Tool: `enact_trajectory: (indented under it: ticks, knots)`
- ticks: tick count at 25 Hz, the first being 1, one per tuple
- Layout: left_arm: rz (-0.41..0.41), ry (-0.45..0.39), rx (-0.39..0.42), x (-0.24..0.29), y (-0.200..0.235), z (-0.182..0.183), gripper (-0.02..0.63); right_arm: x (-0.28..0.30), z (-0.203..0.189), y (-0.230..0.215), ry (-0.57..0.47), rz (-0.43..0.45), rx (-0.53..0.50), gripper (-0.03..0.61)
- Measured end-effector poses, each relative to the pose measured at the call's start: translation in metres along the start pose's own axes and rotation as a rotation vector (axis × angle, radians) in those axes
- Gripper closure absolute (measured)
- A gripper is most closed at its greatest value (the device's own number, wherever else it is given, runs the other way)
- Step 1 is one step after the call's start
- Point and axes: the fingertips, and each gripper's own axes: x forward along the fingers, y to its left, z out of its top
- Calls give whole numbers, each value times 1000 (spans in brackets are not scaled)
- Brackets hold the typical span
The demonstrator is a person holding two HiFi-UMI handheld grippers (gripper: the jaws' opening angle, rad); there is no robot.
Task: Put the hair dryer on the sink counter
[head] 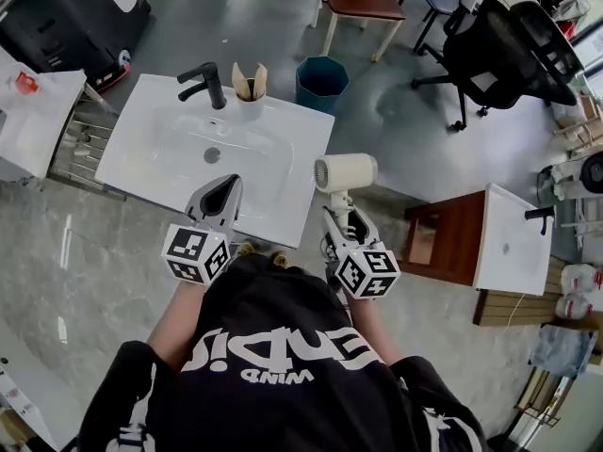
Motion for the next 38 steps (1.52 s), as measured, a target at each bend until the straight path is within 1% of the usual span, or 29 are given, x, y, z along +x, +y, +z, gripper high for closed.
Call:
enact_trajectory:
  ticks: [9, 17, 23, 38]
  knots:
    - [-63, 15, 2, 21, 19, 1, 604, 42, -9, 7, 36, -33, -13, 324]
    - [-90, 36, -4, 33, 39, -4, 604, 85, -20, 2, 93, -62, -32, 322]
    - [-99, 42, -16, 40, 50, -3, 604, 116, -30, -13, 148, -99, -53, 323]
    - [-100, 60, -41, 50, 67, -10, 604, 180, -52, -42, 257, -168, -47, 322]
